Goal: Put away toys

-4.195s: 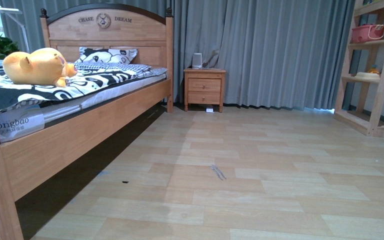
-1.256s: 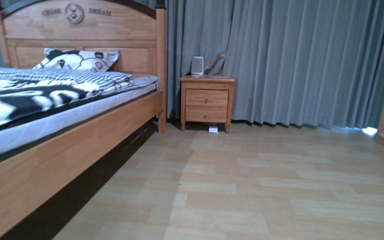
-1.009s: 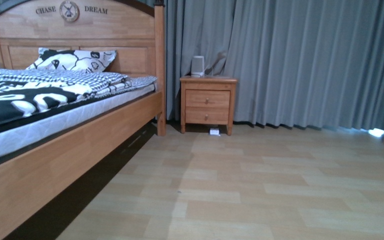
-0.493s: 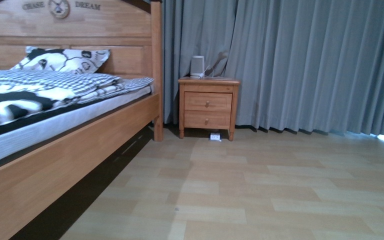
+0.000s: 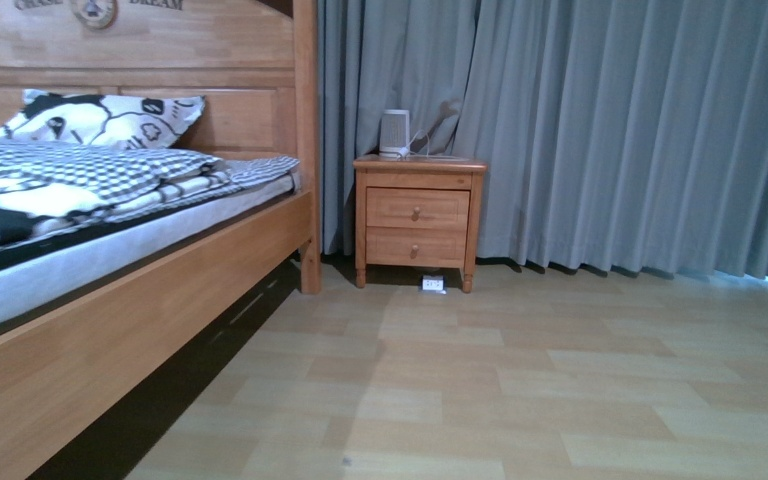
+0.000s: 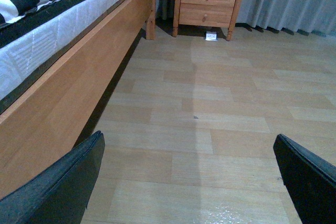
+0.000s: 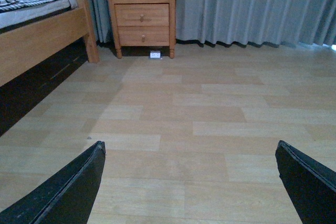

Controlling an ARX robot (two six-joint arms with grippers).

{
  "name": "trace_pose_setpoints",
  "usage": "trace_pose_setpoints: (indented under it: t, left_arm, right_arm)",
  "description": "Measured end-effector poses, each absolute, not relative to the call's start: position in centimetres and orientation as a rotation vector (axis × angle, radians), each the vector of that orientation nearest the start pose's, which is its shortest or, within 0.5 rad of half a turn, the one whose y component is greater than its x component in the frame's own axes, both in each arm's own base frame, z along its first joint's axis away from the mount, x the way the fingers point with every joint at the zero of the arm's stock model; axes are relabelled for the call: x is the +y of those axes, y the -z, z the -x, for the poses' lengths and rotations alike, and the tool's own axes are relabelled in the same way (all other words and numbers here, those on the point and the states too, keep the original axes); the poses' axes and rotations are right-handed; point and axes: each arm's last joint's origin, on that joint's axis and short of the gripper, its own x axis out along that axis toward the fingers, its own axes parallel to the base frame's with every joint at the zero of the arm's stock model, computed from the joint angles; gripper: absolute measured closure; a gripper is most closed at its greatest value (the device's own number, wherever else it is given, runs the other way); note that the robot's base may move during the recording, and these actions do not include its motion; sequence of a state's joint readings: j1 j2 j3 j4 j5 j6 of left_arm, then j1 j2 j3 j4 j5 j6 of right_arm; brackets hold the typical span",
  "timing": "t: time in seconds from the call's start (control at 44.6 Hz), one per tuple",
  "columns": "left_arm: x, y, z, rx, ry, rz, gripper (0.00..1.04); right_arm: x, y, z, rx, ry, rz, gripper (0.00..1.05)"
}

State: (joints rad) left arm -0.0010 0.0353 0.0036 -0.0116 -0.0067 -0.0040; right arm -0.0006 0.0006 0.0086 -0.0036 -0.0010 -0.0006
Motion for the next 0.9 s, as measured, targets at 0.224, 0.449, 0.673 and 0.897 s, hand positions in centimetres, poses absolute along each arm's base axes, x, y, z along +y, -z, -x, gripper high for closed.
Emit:
trace_pose_setpoints:
  t: [0.224,0.449,0.673,0.897]
  left_arm:
    - [-0.04,-16.03,-9.99,0.049,0.006,0.004,0.06]
    - [-0.02,-16.03,-9.99,0.050,0.000,0.004,0.06]
    - [-0.02,-16.02,-9.99,0.051,-0.002,0.004,0.06]
    - [-0.02,-16.02,-10.00,0.051,-0.002,0.004,0.06]
  right_arm:
    - [-0.03,-16.61,-9.71,-0.006,0.005,0.001,0.06]
    - [0.00,-16.60,-9.72,-0.004,-0.002,0.001,0.06]
    - [-0.01,-16.60,-9.72,-0.004,0.000,0.001,0.06]
    - [-0.01,-16.60,-9.72,-0.004,0.000,0.001,0.06]
